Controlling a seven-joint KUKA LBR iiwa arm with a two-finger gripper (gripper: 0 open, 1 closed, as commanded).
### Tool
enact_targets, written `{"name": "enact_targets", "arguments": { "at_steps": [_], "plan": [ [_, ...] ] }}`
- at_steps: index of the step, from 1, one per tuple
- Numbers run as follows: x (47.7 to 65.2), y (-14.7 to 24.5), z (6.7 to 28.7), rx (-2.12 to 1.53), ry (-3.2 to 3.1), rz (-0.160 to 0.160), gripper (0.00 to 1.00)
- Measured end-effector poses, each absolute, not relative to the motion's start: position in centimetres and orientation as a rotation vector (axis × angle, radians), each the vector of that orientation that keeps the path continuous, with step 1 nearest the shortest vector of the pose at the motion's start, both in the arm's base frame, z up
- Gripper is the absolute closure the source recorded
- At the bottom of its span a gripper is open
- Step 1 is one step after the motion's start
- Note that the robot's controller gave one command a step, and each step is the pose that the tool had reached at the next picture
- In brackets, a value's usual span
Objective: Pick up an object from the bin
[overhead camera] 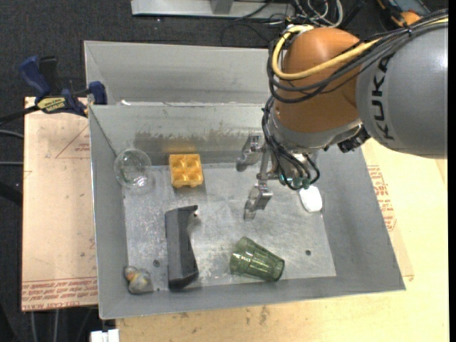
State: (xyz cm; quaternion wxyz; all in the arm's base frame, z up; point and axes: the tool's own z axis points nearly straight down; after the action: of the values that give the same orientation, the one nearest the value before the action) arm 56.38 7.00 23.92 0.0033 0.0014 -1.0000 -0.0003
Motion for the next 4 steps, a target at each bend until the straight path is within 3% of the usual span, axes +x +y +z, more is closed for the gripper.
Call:
{"name": "enact_targets", "arguments": {
  "at_steps": [1, 2, 3, 4],
  "plan": [
    [56.5, 7.0, 24.3, 0.002, -3.143, -0.002, 0.00],
    [53.2, 9.6, 20.1, 0.024, -3.149, -0.001, 0.00],
    [52.0, 9.5, 15.3, 0.087, -3.142, -0.008, 0.00],
    [51.6, 5.9, 12.8, 0.319, -3.122, -0.002, 0.00]
  ]
}}
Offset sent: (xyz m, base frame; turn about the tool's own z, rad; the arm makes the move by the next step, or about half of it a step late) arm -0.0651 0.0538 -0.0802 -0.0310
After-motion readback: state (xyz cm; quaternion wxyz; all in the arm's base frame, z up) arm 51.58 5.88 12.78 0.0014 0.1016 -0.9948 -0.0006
